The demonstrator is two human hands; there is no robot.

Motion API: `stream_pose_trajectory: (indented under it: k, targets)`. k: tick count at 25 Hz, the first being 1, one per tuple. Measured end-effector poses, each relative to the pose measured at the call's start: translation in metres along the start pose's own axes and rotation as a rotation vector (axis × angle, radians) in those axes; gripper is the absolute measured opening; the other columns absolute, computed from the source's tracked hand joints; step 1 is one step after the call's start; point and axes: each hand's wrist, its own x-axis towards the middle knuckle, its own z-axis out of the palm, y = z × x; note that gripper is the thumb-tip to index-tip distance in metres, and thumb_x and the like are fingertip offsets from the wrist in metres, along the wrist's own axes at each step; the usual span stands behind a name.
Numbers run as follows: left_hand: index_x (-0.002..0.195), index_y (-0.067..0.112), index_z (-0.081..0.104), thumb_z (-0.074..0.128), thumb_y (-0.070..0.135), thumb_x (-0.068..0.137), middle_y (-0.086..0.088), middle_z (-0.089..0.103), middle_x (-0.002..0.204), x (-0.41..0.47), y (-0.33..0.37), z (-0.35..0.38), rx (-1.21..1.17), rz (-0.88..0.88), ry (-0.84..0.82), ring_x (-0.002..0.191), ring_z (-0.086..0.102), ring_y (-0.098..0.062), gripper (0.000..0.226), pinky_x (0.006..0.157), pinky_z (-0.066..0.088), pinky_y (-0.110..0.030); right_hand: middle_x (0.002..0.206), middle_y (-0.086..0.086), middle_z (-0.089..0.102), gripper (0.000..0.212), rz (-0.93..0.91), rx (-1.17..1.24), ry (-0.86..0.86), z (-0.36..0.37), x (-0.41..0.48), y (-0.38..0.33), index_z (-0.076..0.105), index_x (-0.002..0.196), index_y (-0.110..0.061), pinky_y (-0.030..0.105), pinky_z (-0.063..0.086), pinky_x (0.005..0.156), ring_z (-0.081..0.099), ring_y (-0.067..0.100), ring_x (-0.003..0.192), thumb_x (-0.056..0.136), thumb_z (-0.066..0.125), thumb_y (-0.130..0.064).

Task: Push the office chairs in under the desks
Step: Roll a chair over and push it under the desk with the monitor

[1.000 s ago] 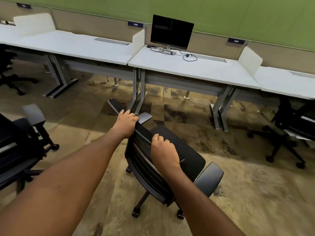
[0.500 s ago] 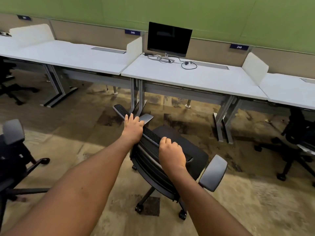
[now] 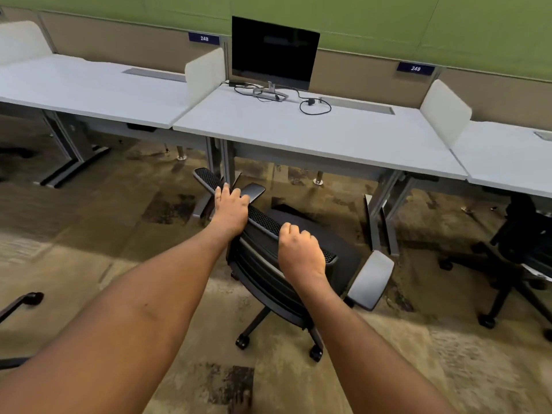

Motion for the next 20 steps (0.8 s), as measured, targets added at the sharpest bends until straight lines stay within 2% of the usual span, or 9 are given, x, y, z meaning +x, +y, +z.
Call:
stream_pose_trajectory:
  k: [4,9,17,20]
  targets:
    - [0.127,0.014,0.051,0.041,0.010,0.091,-0.015,0.043,0.139,0.063,0.026,0.010,-0.057,0.024,0.016,0.143,0.017,-0.042,0.037,0.117,0.006,-0.053,0.114,0.014,0.060,0.039,0.041,0.025,0.008,0.012,0.051,0.043,0.042,0.132,-0.002,0.040,0.048,0.078,0.060,0.032,0.096,0.094,0.034,-0.009]
    - [0.129,0.011,0.048,0.040,0.008,0.091,-0.016,0.041,0.140,0.130,0.055,0.018,-0.122,0.057,0.025,0.143,0.014,-0.044,0.039,0.118,0.004,-0.055,0.109,0.011,0.063,0.041,0.124,0.053,-0.009,0.025,0.107,0.090,0.048,0.130,-0.007,0.038,0.048,0.075,0.060,0.030,0.092,0.090,0.046,-0.016]
    - [0.125,0.008,0.044,0.055,0.000,0.077,-0.016,0.040,0.137,0.198,0.085,0.021,-0.186,0.183,0.045,0.144,0.010,-0.043,0.051,0.118,-0.002,-0.055,0.115,0.005,0.063,0.049,0.185,-0.025,-0.052,0.040,0.168,0.150,0.047,0.134,-0.012,0.039,0.048,0.075,0.061,0.028,0.093,0.087,0.053,-0.028]
    - [0.138,0.006,0.033,0.055,-0.001,0.079,-0.017,0.028,0.149,0.203,0.083,0.026,-0.194,0.274,0.069,0.146,0.003,-0.039,0.064,0.117,-0.008,-0.050,0.117,0.004,0.062,0.047,0.216,-0.036,-0.048,0.042,0.180,0.161,0.045,0.133,-0.015,0.042,0.047,0.081,0.060,0.028,0.099,0.090,0.050,-0.033]
